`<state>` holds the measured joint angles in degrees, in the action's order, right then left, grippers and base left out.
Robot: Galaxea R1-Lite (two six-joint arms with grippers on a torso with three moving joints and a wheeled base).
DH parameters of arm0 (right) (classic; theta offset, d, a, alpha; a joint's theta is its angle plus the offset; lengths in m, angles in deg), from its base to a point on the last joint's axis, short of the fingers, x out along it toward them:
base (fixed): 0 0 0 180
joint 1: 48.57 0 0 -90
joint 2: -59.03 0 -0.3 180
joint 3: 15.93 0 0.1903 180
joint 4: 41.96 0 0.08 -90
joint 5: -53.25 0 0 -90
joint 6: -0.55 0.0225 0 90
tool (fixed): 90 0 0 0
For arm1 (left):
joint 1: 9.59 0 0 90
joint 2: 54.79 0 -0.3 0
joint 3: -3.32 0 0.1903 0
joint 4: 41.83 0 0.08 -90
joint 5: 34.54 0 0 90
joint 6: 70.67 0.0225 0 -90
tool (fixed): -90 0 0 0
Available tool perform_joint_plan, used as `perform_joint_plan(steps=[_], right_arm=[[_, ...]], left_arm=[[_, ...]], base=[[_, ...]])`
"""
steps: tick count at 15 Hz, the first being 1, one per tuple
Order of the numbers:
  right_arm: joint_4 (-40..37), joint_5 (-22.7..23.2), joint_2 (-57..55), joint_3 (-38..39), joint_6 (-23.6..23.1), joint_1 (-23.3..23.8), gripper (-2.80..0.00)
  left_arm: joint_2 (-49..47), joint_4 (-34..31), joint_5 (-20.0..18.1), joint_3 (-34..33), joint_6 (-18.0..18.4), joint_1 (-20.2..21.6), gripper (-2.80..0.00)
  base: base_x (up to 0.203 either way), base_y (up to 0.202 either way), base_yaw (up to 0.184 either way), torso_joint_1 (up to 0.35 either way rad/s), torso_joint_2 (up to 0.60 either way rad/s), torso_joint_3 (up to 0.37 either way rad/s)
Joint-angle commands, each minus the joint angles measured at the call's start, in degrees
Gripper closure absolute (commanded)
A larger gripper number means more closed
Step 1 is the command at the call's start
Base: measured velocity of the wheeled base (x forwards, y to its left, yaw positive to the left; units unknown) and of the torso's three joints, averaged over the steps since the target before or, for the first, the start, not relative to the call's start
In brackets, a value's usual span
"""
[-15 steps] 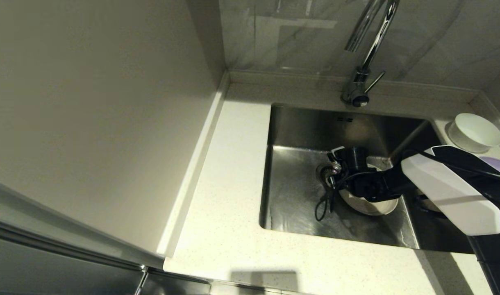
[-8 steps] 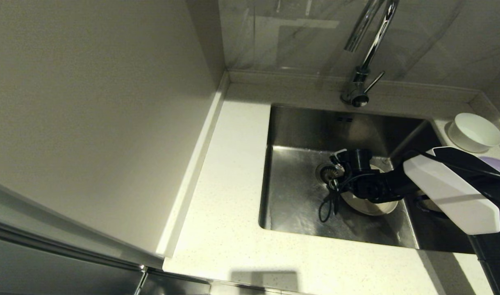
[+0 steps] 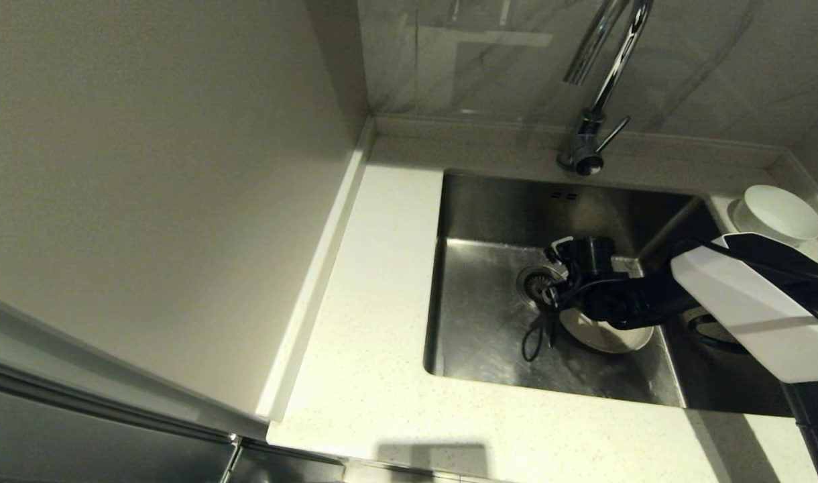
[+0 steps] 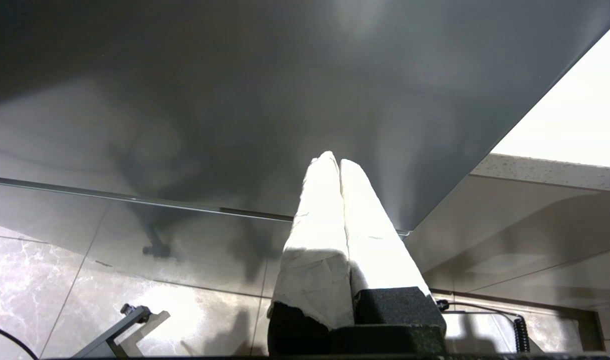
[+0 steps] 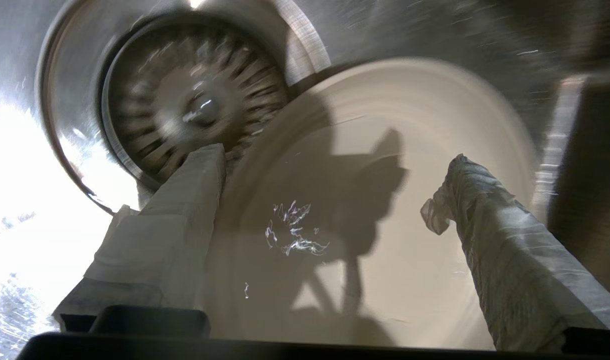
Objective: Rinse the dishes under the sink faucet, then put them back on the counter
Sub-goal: Put a plate back to the table from the sink
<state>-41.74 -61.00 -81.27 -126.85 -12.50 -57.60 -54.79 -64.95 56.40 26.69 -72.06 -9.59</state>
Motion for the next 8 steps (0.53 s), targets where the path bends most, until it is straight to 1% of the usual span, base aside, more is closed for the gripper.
perform_joint_plan(steps=[1, 4, 6, 8], right_arm=[[1.99, -0.58, 5.07, 3.64, 0.03, -0.02, -2.80], [5.77, -2.07, 11.85, 12.59, -0.02, -0.12, -2.80], [6.86, -2.90, 15.51, 18.79, 0.04, -0.25, -2.80], [7.15, -2.92, 18.43, 22.28, 0.40, -0.68, -2.80]], left_arm=[[0.09, 0.02, 0.03, 0.00, -0.01, 0.00, 0.00], [0.09, 0.02, 0.03, 0.00, -0.01, 0.00, 0.00], [0.09, 0.02, 0.03, 0.00, -0.01, 0.00, 0.00], [0.09, 0.02, 0.03, 0.00, -0.01, 0.00, 0.00]], base=[[0.000, 0.000, 0.000, 0.000, 0.00, 0.000], [0.000, 0.000, 0.000, 0.000, 0.00, 0.000], [0.000, 0.000, 0.000, 0.000, 0.00, 0.000], [0.000, 0.000, 0.000, 0.000, 0.00, 0.000]])
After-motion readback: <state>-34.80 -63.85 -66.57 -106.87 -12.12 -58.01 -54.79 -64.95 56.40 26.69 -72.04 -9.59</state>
